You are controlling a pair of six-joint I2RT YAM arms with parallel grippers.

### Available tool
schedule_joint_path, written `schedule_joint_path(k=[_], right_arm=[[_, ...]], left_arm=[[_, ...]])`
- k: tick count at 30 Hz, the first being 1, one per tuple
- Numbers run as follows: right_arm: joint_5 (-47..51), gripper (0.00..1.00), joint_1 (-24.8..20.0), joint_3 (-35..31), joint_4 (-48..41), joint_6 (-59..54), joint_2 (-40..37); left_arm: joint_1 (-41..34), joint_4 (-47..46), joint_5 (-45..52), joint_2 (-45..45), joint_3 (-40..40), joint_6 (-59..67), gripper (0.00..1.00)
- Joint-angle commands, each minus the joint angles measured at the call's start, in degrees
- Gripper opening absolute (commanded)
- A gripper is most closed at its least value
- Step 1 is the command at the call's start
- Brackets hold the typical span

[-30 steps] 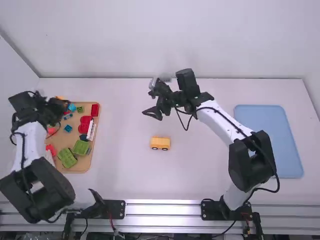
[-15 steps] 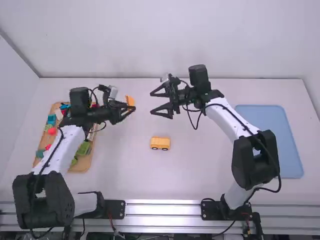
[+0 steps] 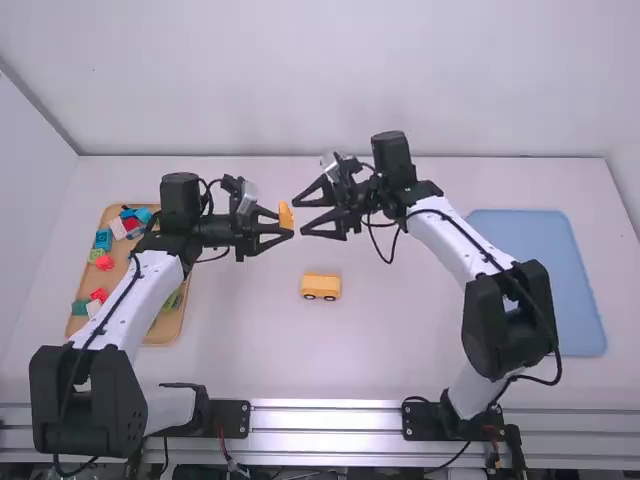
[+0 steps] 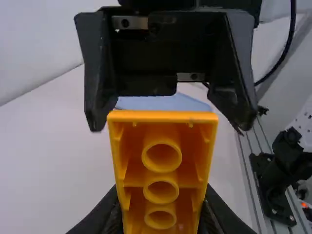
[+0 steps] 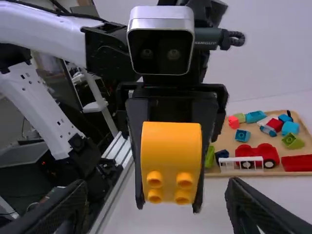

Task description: Assemble lego blocks to make yellow taxi

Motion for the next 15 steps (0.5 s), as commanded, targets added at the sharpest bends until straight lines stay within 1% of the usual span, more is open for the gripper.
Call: schedule_joint_path(k=[1,5,9,10,13,15], right_arm=[[-0.59,0.71,1.64,1.81,0.46,0.22,0.13],[0.72,0.65,2.71,1.81,3.21,2.67,0.13],[6.16,0.59,3.82,1.81,6.62,7.74,0.13],[6.32,0.59,4.24,1.81,6.88,7.69,0.13],[6.29,0.51,4.81,1.81,6.93,7.67,0.13],[6.82,0.50,4.85,1.81,6.84,7.74,0.13]], left_arm=[[-0.22,0.46,2.16,-1.18,-0.92,1.36,0.02],[-0.22,2.69,1.77,-1.18,-2.03,1.33,0.02],[-0.22,2.91,1.73,-1.18,-2.25,1.36,0.02],[-0.22,2.91,1.77,-1.18,-2.25,1.62,0.02],[-0.15,2.89,1.77,-1.18,-2.25,2.71,0.02],[-0.17,3.06,1.75,-1.18,-2.25,3.02,0.02]])
